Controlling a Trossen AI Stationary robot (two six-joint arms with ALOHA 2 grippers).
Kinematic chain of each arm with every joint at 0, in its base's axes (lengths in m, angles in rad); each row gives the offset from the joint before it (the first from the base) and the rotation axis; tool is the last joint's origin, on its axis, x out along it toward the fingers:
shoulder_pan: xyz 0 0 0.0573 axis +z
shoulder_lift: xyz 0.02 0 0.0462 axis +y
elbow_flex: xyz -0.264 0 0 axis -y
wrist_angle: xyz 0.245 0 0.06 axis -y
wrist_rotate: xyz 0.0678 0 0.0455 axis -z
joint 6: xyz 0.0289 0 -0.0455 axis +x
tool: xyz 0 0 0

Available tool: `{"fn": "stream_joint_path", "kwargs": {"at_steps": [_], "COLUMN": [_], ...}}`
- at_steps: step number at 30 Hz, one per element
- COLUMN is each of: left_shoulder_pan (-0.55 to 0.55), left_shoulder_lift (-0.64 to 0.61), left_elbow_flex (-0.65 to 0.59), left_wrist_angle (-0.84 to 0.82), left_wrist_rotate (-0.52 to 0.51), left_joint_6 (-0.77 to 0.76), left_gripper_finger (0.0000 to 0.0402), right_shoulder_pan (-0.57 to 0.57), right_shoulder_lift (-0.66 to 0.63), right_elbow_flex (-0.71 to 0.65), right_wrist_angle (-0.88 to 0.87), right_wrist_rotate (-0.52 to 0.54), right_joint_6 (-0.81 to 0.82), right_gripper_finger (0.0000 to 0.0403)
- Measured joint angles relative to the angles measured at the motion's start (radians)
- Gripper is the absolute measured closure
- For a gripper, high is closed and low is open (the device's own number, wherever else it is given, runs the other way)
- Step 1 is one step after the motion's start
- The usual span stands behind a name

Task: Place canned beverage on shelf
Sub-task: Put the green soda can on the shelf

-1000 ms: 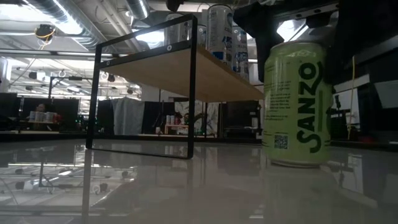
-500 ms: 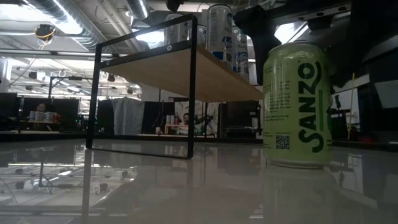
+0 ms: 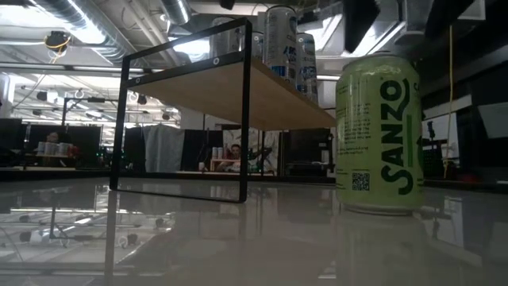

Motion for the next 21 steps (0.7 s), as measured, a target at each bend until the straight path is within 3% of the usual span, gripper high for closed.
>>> {"fn": "stream_joint_path", "kwargs": {"at_steps": [7,13,17,21], "left_shoulder_pan": [0.056,0.107,0.134,0.150], "left_shoulder_lift": [0.000,0.000,0.000,0.000], "left_elbow_flex": [0.000,0.000,0.000,0.000], "left_wrist_angle": [0.135,0.242,0.322,0.371], "left_wrist_rotate": [0.004,0.123,0.201,0.210], "left_joint_6": [-0.028,-0.031,-0.036,-0.047], "left_gripper_finger": [0.0102,0.0097,0.0072,0.0035], "right_shoulder_pan": [0.044,0.108,0.143,0.144], "right_shoulder_lift": [-0.132,-0.243,-0.322,-0.408], "right_elbow_flex": [0.000,-0.001,-0.043,-0.120], "right_wrist_angle": [-0.197,-0.325,-0.379,-0.393], "right_wrist_rotate": [0.191,0.341,0.417,0.423], "right_joint_6": [0.253,0.460,0.571,0.654], "right_gripper_finger": [0.0010,0.0010,0.0010,0.0010]}}
